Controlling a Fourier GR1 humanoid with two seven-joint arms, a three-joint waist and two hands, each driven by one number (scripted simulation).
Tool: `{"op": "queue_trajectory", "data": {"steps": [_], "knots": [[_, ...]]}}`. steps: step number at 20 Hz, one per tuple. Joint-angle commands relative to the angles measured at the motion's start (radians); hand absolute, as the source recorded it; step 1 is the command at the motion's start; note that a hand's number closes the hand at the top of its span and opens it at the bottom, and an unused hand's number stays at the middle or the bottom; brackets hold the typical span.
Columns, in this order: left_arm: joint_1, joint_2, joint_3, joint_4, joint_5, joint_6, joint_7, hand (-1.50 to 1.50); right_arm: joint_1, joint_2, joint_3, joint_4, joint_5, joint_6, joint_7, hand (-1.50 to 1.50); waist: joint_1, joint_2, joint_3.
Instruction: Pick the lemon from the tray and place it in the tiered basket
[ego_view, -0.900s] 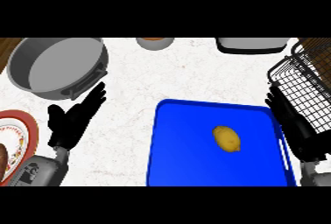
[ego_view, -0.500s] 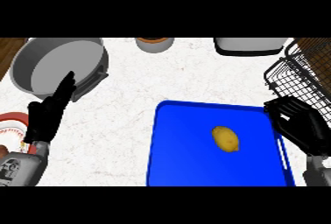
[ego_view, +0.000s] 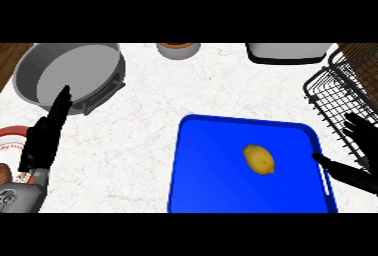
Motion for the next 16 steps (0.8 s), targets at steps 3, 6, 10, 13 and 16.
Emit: {"op": "queue_trajectory", "data": {"steps": [3, 6, 10, 13, 16], "knots": [[-0.008, -0.019, -0.006, 0.011, -0.018, 0.006, -0.014, 0.00, -0.020, -0.265, 0.066, -0.151, 0.054, 0.194, 0.245, -1.50, 0.011, 0.004, -0.004], [-0.002, -0.017, -0.019, -0.018, -0.043, 0.021, 0.007, 0.00, -0.032, -0.370, 0.084, -0.218, 0.030, 0.313, 0.351, -1.50, 0.017, 0.001, -0.003], [-0.047, -0.030, -0.014, 0.000, -0.035, 0.000, 0.021, 0.00, -0.225, -0.404, 0.147, -0.234, 0.009, 0.381, 0.588, -1.50, 0.039, 0.009, -0.002], [-0.048, -0.074, -0.024, 0.039, -0.063, 0.016, -0.009, 0.00, -0.348, -0.349, 0.191, -0.246, 0.017, 0.379, 0.745, -1.50, 0.027, 0.007, -0.001], [-0.057, -0.038, 0.029, 0.012, -0.050, -0.027, 0.048, 0.00, -0.379, -0.266, 0.215, -0.171, 0.066, 0.400, 0.775, -1.50, 0.019, 0.005, 0.000]]}}
